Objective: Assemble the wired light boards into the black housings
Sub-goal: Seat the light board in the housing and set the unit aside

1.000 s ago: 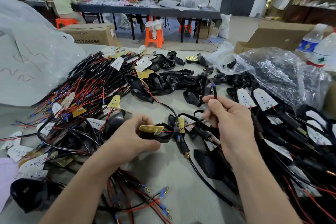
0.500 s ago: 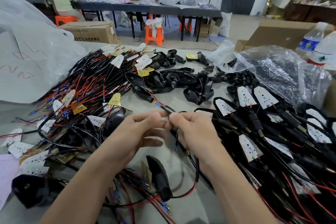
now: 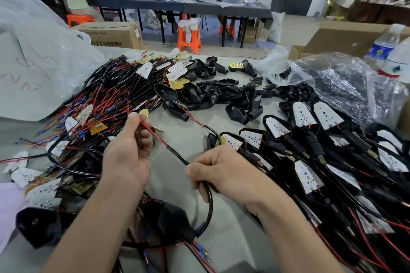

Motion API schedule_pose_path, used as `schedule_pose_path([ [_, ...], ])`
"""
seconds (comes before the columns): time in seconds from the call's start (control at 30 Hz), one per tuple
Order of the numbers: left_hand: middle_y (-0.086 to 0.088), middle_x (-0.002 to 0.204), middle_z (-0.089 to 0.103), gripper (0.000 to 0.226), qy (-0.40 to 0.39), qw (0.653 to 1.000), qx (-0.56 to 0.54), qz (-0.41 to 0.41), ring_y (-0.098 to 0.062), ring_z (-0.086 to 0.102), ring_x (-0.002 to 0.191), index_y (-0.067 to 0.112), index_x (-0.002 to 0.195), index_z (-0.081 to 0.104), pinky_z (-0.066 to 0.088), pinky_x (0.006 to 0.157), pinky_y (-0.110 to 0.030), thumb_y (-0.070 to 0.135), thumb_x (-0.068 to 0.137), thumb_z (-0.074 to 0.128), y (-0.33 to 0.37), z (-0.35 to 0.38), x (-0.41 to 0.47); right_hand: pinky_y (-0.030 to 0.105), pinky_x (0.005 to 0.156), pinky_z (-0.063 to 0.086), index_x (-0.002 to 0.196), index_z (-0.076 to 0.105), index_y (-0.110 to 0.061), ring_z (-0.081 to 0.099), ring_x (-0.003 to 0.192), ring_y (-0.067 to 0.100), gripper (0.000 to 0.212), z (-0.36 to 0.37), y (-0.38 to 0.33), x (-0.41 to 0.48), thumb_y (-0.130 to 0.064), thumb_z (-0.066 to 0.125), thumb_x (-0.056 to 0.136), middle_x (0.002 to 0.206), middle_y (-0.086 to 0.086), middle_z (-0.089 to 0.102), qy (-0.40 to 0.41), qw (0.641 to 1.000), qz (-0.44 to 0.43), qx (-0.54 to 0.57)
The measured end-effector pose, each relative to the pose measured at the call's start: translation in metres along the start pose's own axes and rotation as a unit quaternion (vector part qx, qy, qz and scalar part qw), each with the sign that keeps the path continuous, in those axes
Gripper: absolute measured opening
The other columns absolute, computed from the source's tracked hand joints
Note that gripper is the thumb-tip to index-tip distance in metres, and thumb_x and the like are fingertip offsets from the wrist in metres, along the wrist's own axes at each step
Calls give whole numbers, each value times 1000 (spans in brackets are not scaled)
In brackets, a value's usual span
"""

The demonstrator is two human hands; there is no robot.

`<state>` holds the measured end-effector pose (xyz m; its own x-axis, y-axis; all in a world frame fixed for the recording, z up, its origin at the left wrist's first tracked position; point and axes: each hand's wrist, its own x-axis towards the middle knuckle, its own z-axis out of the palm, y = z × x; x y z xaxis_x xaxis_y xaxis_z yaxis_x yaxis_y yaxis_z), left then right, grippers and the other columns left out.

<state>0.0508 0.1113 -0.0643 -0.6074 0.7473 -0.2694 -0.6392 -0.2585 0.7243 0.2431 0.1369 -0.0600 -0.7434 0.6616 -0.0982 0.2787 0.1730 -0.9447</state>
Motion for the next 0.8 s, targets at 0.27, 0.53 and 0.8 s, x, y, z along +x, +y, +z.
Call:
schedule_pose_path([
  [0.27,4,74,65,16,-152,986,46,-60,-2,50,53,18,81,83,41,46,-10,24,83,68,0,1,-3,21,44,33,71,76,-15,40,44,10,22,-7,0,-4,-25,69,89,58,4,68,55,997,-24,-41],
  [0.53,-3,88,73,24,-210,972,58,-89,-6,55,59,13,89,84,44,48,-12,15,82,62,5,-2,-3,25,48,35,68,75,-14,42,47,15,25,-9,7,0,-30,70,86,54,7,65,162,985,-11,-59],
  [0.8,4,69,68,16,-95,994,46,-17,0,55,49,12,98,67,43,47,-6,21,104,55,5,-6,7,23,46,37,69,75,-12,44,45,14,27,-14,10,-2,-32,67,86,61,6,70,37,999,18,-14],
])
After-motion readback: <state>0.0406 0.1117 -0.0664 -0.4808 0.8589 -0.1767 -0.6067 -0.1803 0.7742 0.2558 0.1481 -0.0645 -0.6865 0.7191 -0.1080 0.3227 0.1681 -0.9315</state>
